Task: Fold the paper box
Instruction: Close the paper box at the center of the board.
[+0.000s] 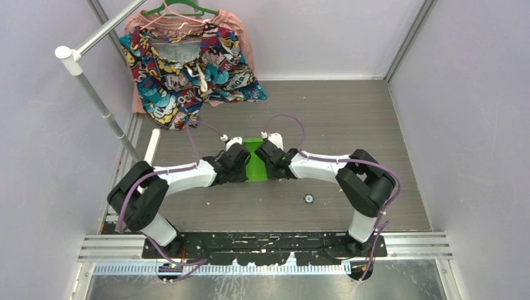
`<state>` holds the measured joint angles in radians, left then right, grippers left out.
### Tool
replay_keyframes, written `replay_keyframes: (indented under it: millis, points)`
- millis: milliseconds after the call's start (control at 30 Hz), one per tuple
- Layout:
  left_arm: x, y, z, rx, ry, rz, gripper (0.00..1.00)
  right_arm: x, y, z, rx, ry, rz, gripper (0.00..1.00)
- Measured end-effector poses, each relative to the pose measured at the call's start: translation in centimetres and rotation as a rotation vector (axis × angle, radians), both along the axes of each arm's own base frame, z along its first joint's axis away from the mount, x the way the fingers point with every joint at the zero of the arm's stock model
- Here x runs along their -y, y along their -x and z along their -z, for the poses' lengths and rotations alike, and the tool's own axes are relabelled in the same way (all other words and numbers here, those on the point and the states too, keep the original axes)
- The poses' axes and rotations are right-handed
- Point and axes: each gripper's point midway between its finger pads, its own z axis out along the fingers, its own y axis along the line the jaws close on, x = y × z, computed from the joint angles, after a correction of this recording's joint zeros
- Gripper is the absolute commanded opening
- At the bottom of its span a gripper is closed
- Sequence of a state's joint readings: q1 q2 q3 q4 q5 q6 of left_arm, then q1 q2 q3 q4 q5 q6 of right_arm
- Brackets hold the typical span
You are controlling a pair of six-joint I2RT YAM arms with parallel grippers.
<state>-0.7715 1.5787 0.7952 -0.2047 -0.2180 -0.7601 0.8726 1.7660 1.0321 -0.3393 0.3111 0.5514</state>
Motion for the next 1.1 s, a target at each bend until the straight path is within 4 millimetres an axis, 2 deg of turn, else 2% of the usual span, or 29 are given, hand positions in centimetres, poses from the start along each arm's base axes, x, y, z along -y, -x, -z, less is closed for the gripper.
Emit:
replay_keyframes:
  millis: [167, 367, 533, 667, 767, 933, 1100]
  points:
    - [-0.1, 0.6, -0.2, -0.013, -0.008, 0.011, 0.11, 0.2, 0.4, -0.1, -0.012, 0.004, -0.004, 0.29]
    - [-0.8, 2.8, -0.9, -0.062, -0.032, 0.051, 0.11, 0.5, 2.4, -0.6, -0.074, 0.015, -0.04, 0.33]
    - [-1.4, 3.5, -2.6, -0.052, -0.026, 0.055, 0.12, 0.7, 2.9, -3.2, -0.07, -0.008, -0.05, 0.37]
    - [-1.6, 3.6, -3.7, -0.039, -0.019, 0.063, 0.12, -0.2, 2.1, -6.6, -0.02, -0.069, -0.056, 0.4]
    - [-1.5, 3.3, -4.3, -0.031, -0.022, 0.07, 0.12, -0.4, 1.3, -8.4, 0.01, -0.099, -0.055, 0.42]
    - [-2.6, 2.3, -5.2, -0.028, -0.015, 0.049, 0.12, 0.8, -0.7, -9.4, 0.011, -0.127, -0.019, 0.43]
    - [-5.0, -0.6, -6.8, -0.005, -0.013, -0.02, 0.12, 2.9, -3.1, -10.4, 0.01, -0.144, 0.039, 0.44]
